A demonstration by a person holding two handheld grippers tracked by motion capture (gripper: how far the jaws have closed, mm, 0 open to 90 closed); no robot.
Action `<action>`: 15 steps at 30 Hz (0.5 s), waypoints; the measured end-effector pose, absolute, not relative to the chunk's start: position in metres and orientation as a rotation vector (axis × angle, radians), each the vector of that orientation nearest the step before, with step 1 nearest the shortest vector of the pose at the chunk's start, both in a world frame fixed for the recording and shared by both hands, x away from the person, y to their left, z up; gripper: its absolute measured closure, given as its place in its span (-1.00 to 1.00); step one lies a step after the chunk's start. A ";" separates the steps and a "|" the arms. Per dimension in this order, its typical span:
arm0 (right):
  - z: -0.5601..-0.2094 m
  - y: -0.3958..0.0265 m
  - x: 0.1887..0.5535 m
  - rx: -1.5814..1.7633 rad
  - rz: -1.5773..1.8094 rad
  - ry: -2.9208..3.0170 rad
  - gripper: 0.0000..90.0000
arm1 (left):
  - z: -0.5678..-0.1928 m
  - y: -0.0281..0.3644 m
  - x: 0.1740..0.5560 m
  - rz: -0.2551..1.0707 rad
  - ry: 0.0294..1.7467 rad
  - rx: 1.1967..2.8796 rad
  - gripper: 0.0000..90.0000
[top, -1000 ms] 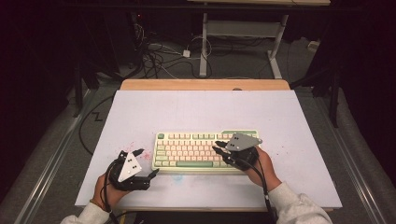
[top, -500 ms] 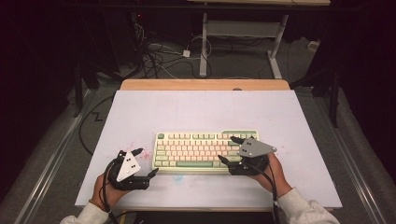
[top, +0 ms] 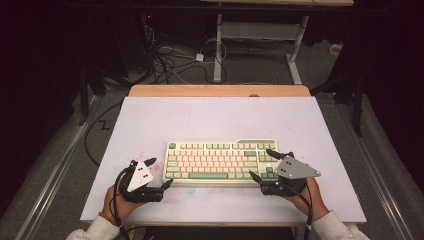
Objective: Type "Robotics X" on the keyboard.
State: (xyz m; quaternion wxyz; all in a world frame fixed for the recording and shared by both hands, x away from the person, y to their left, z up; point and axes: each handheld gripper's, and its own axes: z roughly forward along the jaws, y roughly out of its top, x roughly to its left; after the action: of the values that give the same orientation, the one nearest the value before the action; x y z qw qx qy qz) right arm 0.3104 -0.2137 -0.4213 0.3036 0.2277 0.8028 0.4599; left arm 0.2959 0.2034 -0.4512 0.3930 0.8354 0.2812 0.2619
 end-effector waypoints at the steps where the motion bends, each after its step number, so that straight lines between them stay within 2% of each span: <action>1: -0.422 -0.215 0.309 0.596 1.215 2.131 -0.58 | -0.451 0.201 0.297 0.664 0.721 2.131 -0.60; 5: -0.425 -0.217 0.302 0.576 1.193 2.137 -0.57 | -0.450 0.195 0.301 0.629 0.695 2.151 -0.27; 12: -0.432 -0.223 0.297 0.602 1.184 2.159 -0.56 | -0.441 0.177 0.318 0.529 0.680 2.194 0.67; 15: -0.434 -0.224 0.296 0.601 1.172 2.173 -0.56 | -0.437 0.165 0.327 0.518 0.676 2.213 0.86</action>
State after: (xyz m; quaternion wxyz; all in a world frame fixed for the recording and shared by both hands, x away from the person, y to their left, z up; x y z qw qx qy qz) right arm 0.2958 -0.2236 -0.4344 0.2957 0.2260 0.8169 0.4407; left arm 0.3275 0.1650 -0.4365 0.3756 0.8649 0.2643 0.2025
